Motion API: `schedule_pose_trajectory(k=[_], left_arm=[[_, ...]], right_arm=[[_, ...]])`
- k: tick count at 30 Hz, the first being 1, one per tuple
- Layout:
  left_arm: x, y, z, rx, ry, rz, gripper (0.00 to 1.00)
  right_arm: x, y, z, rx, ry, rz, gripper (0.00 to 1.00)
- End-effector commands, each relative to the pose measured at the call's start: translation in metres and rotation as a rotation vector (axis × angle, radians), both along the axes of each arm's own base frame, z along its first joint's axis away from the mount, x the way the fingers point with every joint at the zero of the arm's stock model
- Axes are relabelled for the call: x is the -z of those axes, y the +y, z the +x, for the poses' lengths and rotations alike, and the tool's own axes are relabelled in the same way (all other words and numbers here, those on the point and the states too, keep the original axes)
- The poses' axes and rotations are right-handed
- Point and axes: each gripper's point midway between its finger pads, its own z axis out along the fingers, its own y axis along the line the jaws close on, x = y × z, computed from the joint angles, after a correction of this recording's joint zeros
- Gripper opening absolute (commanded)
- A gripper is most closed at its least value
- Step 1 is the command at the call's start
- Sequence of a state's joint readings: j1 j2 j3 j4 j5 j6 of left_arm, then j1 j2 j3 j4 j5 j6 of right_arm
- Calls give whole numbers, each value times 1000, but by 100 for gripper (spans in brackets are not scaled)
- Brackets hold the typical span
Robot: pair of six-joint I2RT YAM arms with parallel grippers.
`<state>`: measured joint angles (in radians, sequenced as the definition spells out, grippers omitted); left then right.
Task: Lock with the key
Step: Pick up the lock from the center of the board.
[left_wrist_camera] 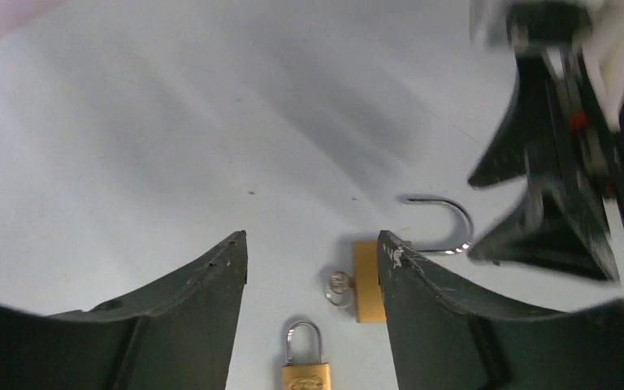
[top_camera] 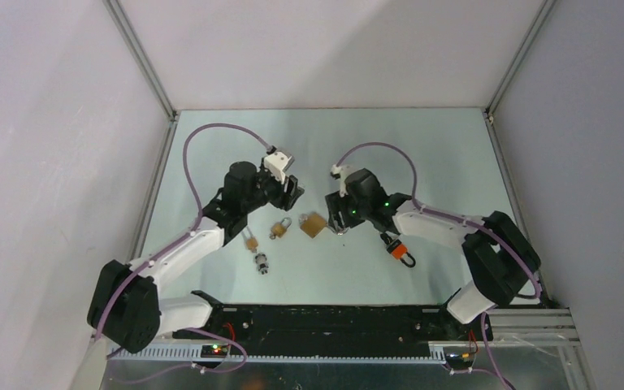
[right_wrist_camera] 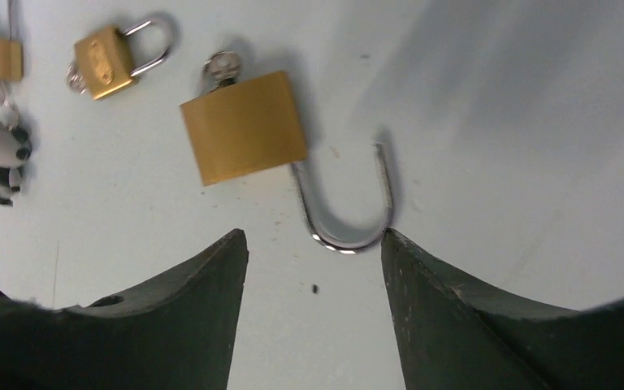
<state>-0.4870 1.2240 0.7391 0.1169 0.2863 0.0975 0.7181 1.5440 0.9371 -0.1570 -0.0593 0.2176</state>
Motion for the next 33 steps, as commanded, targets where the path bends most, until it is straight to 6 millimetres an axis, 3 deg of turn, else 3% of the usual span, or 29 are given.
schedule_pose_trajectory(k=[1, 4, 5, 11, 18, 25, 27, 30, 33], left_arm=[[-46, 27, 22, -223, -149, -76, 68], [-62, 47, 24, -353, -177, -137, 97], [-66, 54, 26, -393, -185, -144, 98], [-92, 86, 22, -528, -199, -272, 100], [-97, 122, 27, -660, -94, -463, 100], [-100, 127, 25, -649, -114, -442, 100], [-100, 127, 26, -642, -119, -428, 100], [-98, 129, 28, -648, -120, -418, 100], [-101, 137, 29, -682, -137, -411, 100]], right_arm=[[-13, 44, 5, -162, -118, 4, 68], [-10, 64, 5, -237, -124, 3, 71], [-2, 68, 4, -263, -114, -12, 72], [12, 83, 14, -328, -150, -85, 83], [35, 90, 8, -385, -146, -151, 84], [52, 89, 7, -380, -104, -198, 84], [56, 85, 8, -369, -100, -223, 81], [57, 80, 9, -359, -103, -252, 60], [56, 79, 10, -358, -106, -257, 49]])
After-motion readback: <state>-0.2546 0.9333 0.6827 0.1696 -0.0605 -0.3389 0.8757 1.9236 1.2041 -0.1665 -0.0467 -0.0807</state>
